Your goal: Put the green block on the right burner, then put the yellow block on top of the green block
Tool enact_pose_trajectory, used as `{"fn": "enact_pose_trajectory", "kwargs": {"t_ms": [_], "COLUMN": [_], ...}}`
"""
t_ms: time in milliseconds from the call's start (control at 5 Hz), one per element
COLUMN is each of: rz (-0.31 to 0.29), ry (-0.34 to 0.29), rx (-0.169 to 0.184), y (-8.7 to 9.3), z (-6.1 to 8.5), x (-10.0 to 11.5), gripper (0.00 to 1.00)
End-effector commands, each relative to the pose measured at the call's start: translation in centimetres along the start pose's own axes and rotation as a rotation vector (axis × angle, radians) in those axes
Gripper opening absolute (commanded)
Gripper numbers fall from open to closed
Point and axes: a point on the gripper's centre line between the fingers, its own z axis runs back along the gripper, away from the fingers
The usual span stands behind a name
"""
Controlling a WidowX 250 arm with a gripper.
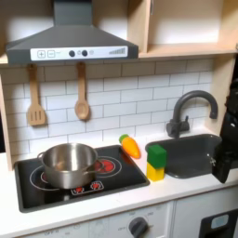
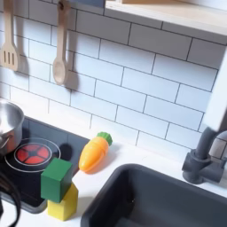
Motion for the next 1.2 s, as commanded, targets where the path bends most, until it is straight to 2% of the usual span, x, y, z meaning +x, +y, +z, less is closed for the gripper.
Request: {"fn": "enact_pose_trajectory", "kwargs": {"t_ms": [0, 600, 1000], "rz": [0.0, 0.06, 0.106], "ry": [-0.002, 0.001, 0.001], "rx": [0.0, 0.003, -0.003], "y": [0.0, 1.3, 2.3], "z": [0.0, -2.2, -4.0], "x": [0.0, 3.3, 7.4], "gripper": [1.0, 1.0, 1.0]}}
